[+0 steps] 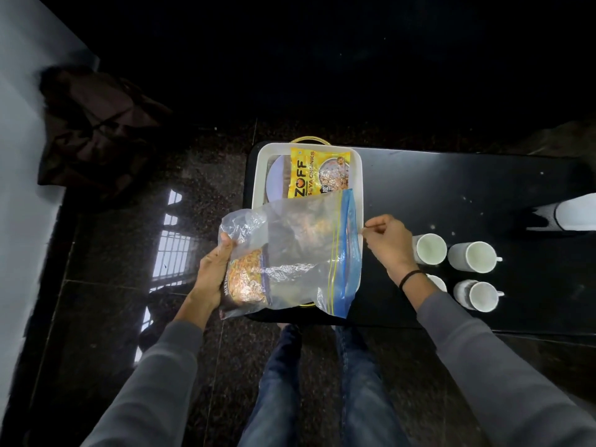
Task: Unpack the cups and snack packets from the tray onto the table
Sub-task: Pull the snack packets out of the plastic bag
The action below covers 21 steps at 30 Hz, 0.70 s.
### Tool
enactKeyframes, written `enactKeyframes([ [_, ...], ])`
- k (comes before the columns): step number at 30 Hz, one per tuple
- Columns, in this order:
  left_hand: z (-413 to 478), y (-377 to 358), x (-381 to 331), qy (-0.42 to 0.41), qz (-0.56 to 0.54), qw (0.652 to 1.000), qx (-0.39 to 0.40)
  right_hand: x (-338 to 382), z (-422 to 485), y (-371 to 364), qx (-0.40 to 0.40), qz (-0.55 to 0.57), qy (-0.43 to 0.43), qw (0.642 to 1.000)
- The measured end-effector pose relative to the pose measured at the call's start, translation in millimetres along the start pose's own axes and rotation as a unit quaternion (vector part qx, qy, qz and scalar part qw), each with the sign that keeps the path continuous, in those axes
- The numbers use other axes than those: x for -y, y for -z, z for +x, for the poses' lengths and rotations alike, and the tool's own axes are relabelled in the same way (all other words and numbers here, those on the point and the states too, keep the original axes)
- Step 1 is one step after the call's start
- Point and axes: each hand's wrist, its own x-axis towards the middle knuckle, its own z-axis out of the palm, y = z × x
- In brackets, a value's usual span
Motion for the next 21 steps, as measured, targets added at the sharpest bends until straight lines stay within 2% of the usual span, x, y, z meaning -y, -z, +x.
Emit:
enactKeyframes([
  [2, -6, -4, -1, -0.002, -0.005, 1.000, -0.008, 9, -18, 13, -0.005, 0.068, 0.043, 0.997],
  [3, -9, -6, -2, 0.000, -0.013, 1.000, -0.005, 15, -26, 19, 0.029, 0.112, 0.055, 0.992],
  [5, -15, -12, -5, 0.003, -0.029, 1.000, 0.011, 24, -42, 26, 0.139, 0.167, 0.049, 0.975],
  [8, -23, -22, -9, 0.008, -0.028, 0.999, 0.028, 36, -62, 24, 0.314, 0.158, -0.007, 0.936],
  [10, -26, -30, -10, 0.013, -0.023, 0.999, 0.035, 42, -72, 17, 0.393, 0.129, -0.020, 0.910],
  [15, -35, -57, -14, 0.013, -0.039, 0.997, 0.059, 58, -88, -15, 0.434, 0.020, 0.000, 0.901],
  [18, -39, -71, -19, 0.028, -0.053, 0.995, 0.082, 50, -91, -29, 0.392, -0.021, -0.004, 0.920],
  [21, -38, -73, -20, 0.006, -0.049, 0.994, 0.093, 41, -83, -31, 0.340, -0.047, -0.026, 0.939],
])
